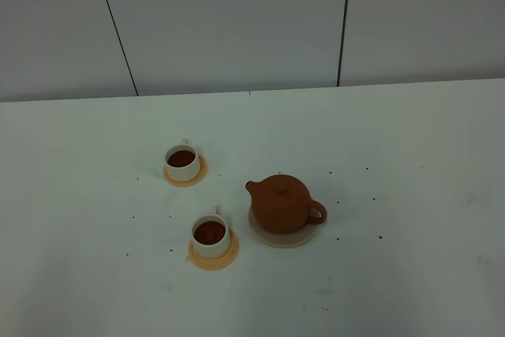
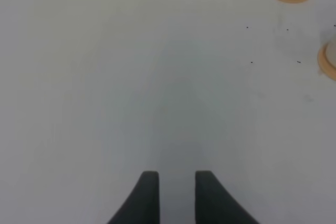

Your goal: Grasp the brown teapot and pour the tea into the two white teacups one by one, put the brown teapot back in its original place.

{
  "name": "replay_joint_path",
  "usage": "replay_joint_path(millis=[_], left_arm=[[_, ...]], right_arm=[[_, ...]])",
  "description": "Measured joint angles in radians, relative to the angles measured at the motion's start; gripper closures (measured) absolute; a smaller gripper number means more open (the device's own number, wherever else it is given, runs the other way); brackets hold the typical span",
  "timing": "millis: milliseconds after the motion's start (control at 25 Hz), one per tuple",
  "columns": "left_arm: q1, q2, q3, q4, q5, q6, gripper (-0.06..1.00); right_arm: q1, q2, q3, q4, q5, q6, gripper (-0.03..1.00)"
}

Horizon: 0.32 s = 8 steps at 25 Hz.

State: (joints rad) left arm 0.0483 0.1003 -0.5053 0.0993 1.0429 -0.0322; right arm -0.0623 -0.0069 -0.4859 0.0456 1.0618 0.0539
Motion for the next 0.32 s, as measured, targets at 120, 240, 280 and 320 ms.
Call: replay_joint_path(millis=[120, 240, 280, 320], left_arm=[[0.0, 0.0, 0.0, 0.0, 0.0, 0.0, 0.7], [0.0, 0.0, 0.0, 0.0, 0.0, 0.0, 0.7], [0.0, 0.0, 0.0, 0.0, 0.0, 0.0, 0.7], [0.0, 0.0, 0.0, 0.0, 0.0, 0.0, 0.7]], right_arm=[[0.0, 0.0, 0.0, 0.0, 0.0, 0.0, 0.73], [0.0, 0.0, 0.0, 0.0, 0.0, 0.0, 0.73], [0.0, 0.0, 0.0, 0.0, 0.0, 0.0, 0.73], [0.0, 0.0, 0.0, 0.0, 0.0, 0.0, 0.73]])
